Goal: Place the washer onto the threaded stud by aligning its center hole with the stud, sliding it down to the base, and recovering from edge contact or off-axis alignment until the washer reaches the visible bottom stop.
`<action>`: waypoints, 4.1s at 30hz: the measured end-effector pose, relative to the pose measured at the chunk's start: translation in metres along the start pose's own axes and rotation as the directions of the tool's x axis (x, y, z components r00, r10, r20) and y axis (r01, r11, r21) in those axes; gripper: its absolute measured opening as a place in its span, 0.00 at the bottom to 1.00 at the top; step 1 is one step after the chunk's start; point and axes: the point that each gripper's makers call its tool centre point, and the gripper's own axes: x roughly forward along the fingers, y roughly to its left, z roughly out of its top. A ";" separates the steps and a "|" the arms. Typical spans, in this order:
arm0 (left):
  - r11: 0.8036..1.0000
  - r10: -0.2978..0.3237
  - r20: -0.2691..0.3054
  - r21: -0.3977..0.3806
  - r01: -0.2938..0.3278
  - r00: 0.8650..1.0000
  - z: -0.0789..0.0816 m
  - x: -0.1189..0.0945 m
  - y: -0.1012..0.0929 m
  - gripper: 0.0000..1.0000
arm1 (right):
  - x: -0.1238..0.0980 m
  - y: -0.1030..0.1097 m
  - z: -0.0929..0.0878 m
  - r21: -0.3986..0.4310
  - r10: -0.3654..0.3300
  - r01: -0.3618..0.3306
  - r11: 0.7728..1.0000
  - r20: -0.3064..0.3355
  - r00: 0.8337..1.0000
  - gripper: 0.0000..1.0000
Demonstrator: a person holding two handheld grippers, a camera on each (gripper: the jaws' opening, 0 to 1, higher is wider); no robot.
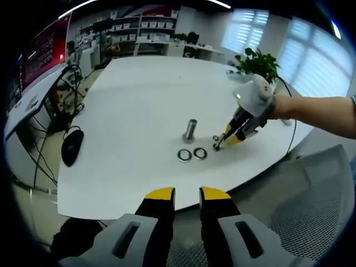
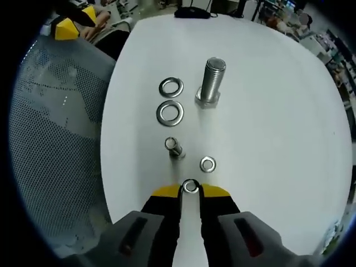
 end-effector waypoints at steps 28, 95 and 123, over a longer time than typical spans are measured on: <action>1.000 0.000 -0.001 0.001 0.000 1.000 -0.001 0.000 0.000 0.15 | -0.042 0.016 0.050 -0.026 -0.014 0.017 1.000 0.128 0.992 0.14; 1.000 0.011 -0.014 -0.011 -0.011 1.000 -0.003 0.001 0.003 0.15 | 0.021 -0.021 0.019 0.045 -0.019 0.015 0.999 0.072 0.997 0.15; 1.000 0.009 -0.016 -0.002 -0.009 1.000 -0.003 0.000 0.002 0.15 | -0.049 0.011 0.048 -0.023 -0.002 0.007 1.000 0.204 0.979 0.15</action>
